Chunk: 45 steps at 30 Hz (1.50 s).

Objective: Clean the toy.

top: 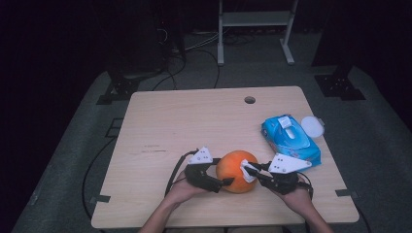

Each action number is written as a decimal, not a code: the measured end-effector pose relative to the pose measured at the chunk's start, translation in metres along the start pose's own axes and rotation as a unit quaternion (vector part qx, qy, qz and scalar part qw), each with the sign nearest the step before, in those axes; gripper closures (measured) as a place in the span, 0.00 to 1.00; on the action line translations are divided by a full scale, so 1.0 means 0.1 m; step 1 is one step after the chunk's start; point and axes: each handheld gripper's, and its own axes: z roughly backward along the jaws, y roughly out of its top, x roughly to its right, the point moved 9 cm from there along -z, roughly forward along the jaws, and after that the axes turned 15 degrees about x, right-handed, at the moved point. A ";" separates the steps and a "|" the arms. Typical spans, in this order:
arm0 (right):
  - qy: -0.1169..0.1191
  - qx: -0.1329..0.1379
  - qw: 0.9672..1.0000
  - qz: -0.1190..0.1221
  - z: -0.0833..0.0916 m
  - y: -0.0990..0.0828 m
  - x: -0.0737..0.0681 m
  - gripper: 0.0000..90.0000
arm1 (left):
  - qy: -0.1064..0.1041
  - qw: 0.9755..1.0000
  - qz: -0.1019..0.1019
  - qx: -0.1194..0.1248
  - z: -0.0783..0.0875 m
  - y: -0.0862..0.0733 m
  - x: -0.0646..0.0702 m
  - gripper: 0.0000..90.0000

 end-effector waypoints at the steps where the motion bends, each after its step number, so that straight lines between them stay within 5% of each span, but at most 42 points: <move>1: -0.004 0.003 1.000 0.002 0.00 0.02 0.01 0.88 | 0.001 1.000 -0.006 0.007 0.01 0.03 0.01 0.28; 3: -0.010 0.010 1.000 0.003 0.01 0.05 0.02 0.88 | 0.006 1.000 -0.020 0.016 0.02 0.08 0.02 0.35; 4: -0.014 0.036 0.999 0.014 0.01 0.20 -0.04 0.88 | 0.013 0.998 -0.053 0.022 0.03 0.15 0.07 0.36; 6: -0.003 0.049 0.999 0.022 -0.04 0.28 -0.15 0.88 | 0.014 0.996 -0.088 0.008 0.01 0.14 0.12 0.37; 10: 0.016 0.031 0.998 0.055 -0.16 0.28 -0.33 0.88 | 0.015 0.991 -0.133 -0.016 -0.02 0.05 0.17 0.37; 13: 0.000 0.026 0.998 0.052 -0.11 0.24 -0.22 0.88 | 0.015 0.992 -0.124 -0.014 0.01 0.02 0.13 0.36; 15: -0.033 0.019 0.998 0.052 -0.03 0.19 -0.03 0.88 | 0.014 0.993 -0.114 -0.014 0.01 0.00 0.10 0.34; 17: -0.050 0.009 0.998 0.029 0.04 0.09 0.13 0.88 | 0.003 0.997 -0.082 -0.011 0.00 0.00 0.10 0.26; 19: -0.049 0.009 0.999 0.021 0.03 0.05 0.13 0.88 | -0.014 0.999 -0.039 -0.006 -0.01 0.03 0.12 0.15; 22: -0.022 0.015 1.000 0.015 -0.02 0.08 -0.01 0.88 | -0.002 1.000 -0.002 -0.009 -0.03 0.04 0.08 0.10; 23: 0.003 0.022 1.000 0.007 -0.08 0.11 -0.14 0.88 | 0.001 1.000 -0.017 -0.014 -0.02 0.02 0.06 0.12; 26: 0.005 0.011 0.999 0.044 -0.16 0.13 -0.26 0.88 | 0.009 0.999 -0.032 -0.009 0.03 0.00 0.04 0.23; 32: -0.030 0.003 0.999 0.040 -0.06 0.07 -0.01 0.88 | 0.008 0.999 -0.031 -0.006 0.04 0.01 0.04 0.25; 36: -0.041 0.005 0.999 0.024 0.00 0.06 0.03 0.88 | 0.023 0.998 -0.051 -0.006 -0.01 0.03 0.10 0.26; 38: -0.031 0.012 0.999 0.029 -0.04 0.11 -0.06 0.88 | 0.030 0.996 -0.078 -0.013 -0.03 0.04 0.14 0.26; 41: 0.015 0.029 0.999 0.010 -0.12 0.22 -0.24 0.88 | 0.029 0.993 -0.114 -0.019 -0.05 0.03 0.23 0.27; 45: 0.008 0.017 0.999 0.033 -0.10 0.22 -0.21 0.88 | 0.018 0.994 -0.109 -0.013 -0.03 0.02 0.21 0.27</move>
